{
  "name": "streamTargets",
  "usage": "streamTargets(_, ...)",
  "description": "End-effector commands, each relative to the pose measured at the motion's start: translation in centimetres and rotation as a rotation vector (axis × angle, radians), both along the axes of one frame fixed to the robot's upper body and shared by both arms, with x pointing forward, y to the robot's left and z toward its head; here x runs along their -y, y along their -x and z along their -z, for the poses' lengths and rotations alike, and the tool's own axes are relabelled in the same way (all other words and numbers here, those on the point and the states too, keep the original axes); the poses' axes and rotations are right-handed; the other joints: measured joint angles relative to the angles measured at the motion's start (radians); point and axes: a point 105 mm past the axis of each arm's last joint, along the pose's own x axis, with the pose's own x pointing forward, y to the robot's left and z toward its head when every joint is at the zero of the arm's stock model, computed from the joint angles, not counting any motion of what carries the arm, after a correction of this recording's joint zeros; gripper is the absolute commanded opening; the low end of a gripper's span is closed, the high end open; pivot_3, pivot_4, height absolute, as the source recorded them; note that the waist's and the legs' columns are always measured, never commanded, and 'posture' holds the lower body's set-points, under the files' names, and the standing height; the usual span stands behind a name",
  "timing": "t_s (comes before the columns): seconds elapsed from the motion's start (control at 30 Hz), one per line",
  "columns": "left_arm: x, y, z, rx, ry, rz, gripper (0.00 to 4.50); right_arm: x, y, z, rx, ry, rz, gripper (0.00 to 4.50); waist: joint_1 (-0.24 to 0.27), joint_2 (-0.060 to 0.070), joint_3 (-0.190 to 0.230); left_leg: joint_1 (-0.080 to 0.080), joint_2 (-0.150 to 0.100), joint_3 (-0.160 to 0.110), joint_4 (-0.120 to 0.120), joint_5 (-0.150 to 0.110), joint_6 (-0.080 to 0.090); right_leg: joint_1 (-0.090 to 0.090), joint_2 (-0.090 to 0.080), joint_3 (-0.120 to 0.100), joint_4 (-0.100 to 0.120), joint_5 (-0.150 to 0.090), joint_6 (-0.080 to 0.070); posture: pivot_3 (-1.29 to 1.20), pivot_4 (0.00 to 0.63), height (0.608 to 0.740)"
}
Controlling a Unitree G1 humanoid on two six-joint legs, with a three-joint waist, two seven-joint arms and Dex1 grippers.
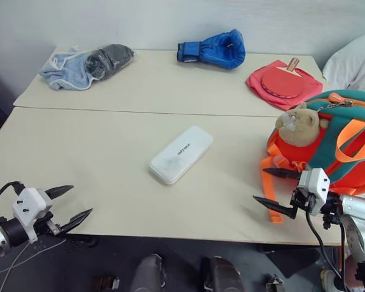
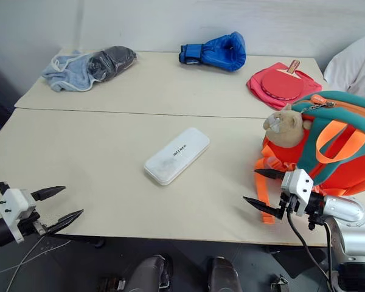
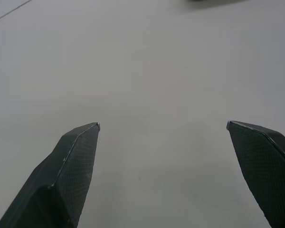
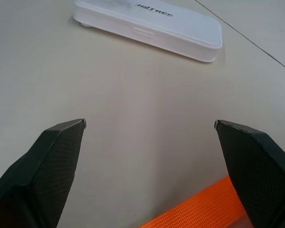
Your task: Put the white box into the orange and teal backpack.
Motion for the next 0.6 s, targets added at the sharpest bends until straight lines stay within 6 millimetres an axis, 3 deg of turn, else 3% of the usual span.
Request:
streamTargets(0.03, 0.6, -1.1, -1.6, 0.07, 0.003, -0.002, 4.5, -0.4, -0.3, -0.3, 0.035, 0.006, -0.036, 4.45, -0.001, 0.0, 0.0, 0.0, 0.0, 0.0, 0.0, 0.0, 0.0, 0.0, 0.0, 0.0, 0.0, 0.0, 0.0, 0.0, 0.15, 0.74)
streamTargets(0.23, 3.3, -2.3, -2.8, 0.05, 0.094, 0.057, 4.5, -1.7, -1.1, -0.3, 0.001, -0.031, -0.025, 4.45, 0.0, 0.0, 0.0, 0.0, 0.0, 0.0, 0.001, 0.0, 0.0, 0.0, 0.0, 0.0, 0.001, 0.0, 0.0, 0.0, 0.15, 0.74)
streamTargets(0.33, 5.7, -2.9, -2.7, -0.009, 0.122, 0.094, 4.5, -4.6, -1.6, -1.4, -0.025, -0.073, -0.04, 4.45, 0.0, 0.0, 0.0, 0.0, 0.0, 0.0, 0.001, 0.001, 0.0, 0.0, 0.0, 0.0, 0.001, 0.0, 0.0, 0.0, 0.15, 0.74)
streamTargets(0.4, 7.1, -2.9, -2.3, -0.032, 0.13, 0.118, 4.5, -6.0, -1.9, -1.7, -0.046, -0.073, -0.039, 3.94, -0.003, 0.0, 0.0, 0.0, 0.0, 0.0, 0.001, 0.001, -0.001, 0.0, 0.0, 0.0, 0.002, 0.0, 0.0, 0.0, 0.15, 0.74)
streamTargets(0.43, 7.5, -3.2, -2.0, -0.039, 0.127, 0.11, 4.32, -6.6, -2.2, -1.6, -0.046, -0.042, -0.037, 3.54, -0.004, 0.0, 0.0, 0.0, 0.0, 0.0, 0.001, 0.001, -0.001, -0.001, 0.0, 0.001, 0.003, 0.0, 0.0, 0.0, 0.15, 0.74)
streamTargets(0.6, 10.2, -4.1, -0.5, -0.074, 0.179, 0.056, 3.1, -8.5, -7.2, -2.1, 0.055, -0.011, 0.253, 1.97, -0.002, 0.0, 0.0, -0.001, 0.0, 0.0, 0.0, 0.002, -0.002, -0.003, 0.001, 0.002, 0.004, 0.0, 0.0, 0.0, 0.15, 0.74)
